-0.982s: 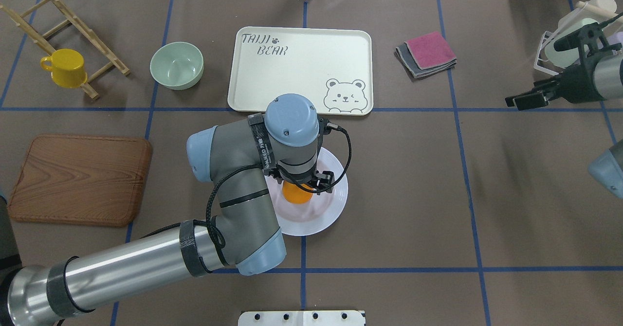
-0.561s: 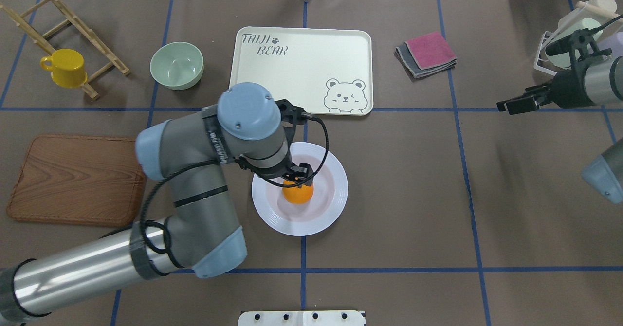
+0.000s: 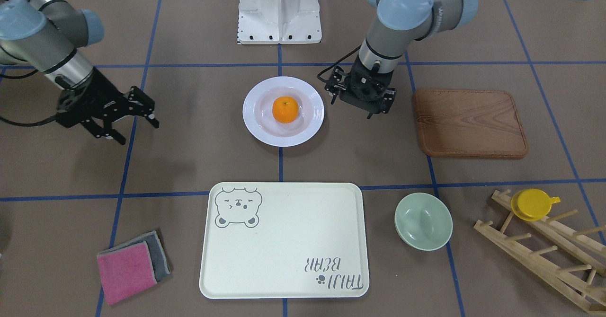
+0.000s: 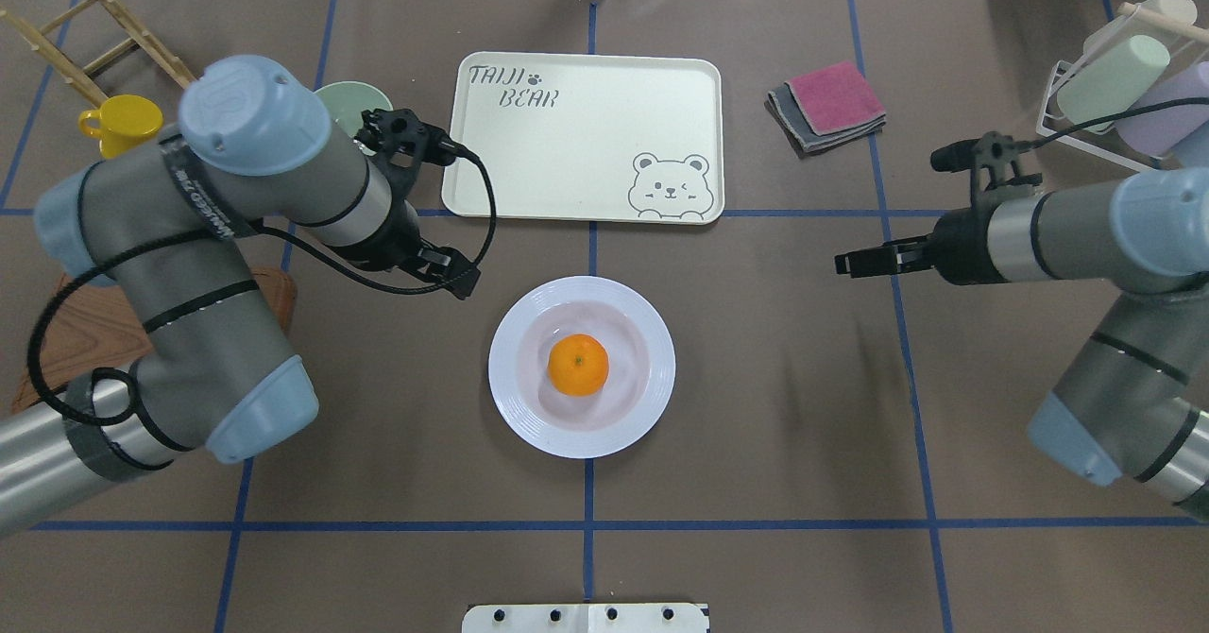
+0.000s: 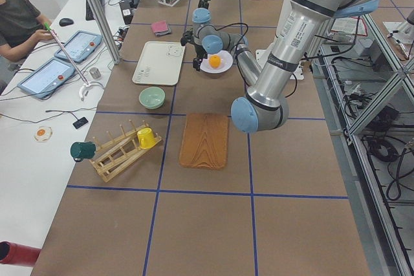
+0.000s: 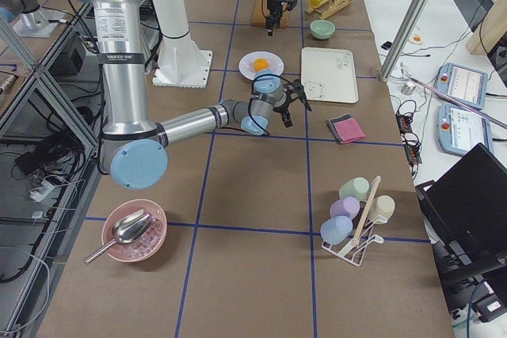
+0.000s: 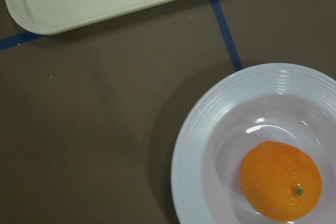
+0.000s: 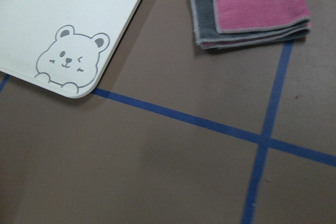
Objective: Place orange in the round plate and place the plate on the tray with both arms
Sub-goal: 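Raise the left gripper away while the right gripper reaches to the plate rim, then grip the plate rim nearest the robot with the right gripper, then slide the plate with the right gripper onto the bear tray, then open the right gripper and release the plate rim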
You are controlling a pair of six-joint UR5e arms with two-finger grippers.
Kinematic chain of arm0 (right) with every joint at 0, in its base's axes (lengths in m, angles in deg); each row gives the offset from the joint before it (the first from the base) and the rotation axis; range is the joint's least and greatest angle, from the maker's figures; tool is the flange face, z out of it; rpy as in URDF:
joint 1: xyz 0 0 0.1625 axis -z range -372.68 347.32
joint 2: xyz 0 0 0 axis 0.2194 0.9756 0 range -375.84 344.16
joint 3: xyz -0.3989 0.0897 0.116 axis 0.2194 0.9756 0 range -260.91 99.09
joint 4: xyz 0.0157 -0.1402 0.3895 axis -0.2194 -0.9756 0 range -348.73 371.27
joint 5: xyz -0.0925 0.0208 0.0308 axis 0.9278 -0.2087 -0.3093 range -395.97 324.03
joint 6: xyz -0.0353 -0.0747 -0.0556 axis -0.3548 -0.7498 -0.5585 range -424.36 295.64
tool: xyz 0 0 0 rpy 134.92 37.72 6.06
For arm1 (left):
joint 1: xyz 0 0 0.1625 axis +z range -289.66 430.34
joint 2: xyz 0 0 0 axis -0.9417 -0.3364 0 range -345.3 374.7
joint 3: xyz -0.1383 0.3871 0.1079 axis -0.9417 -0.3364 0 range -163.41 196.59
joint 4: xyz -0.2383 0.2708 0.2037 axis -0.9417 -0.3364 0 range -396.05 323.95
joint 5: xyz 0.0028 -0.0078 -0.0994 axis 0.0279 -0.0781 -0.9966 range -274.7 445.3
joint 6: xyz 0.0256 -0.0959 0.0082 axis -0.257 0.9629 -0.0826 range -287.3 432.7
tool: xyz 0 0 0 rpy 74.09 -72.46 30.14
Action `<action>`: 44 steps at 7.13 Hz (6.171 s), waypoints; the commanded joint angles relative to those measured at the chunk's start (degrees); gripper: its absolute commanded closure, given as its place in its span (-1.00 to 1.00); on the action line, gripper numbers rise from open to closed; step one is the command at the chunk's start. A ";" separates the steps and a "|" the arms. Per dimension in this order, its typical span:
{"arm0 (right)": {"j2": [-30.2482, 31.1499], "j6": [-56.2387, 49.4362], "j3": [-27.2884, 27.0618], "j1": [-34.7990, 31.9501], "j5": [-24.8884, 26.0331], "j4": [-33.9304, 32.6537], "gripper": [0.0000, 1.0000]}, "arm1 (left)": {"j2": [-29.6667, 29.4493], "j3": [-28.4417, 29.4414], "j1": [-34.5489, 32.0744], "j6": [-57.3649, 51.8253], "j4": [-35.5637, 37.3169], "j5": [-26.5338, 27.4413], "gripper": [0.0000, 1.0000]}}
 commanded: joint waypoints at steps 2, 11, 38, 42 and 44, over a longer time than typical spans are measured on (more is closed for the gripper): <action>-4.13 21.19 -1.05 20.46 24.36 7.93 -0.99 | 5.38 3.78 -11.93 -15.87 -2.18 -8.32 -0.97; -10.02 47.35 14.24 31.77 49.01 32.71 -0.98 | 9.52 4.32 -15.13 -21.20 -2.61 -10.71 -0.97; -37.09 73.12 42.90 13.30 55.35 15.48 0.25 | 14.71 -0.96 -15.39 -21.37 -2.70 -11.76 -0.97; -28.34 71.29 29.77 15.76 54.91 15.66 -0.56 | 14.62 -0.87 -15.48 -21.37 -2.70 -11.68 -0.97; -24.72 67.26 23.15 16.12 54.39 15.92 -0.54 | 14.45 -0.87 -15.48 -21.37 -2.70 -11.68 -0.97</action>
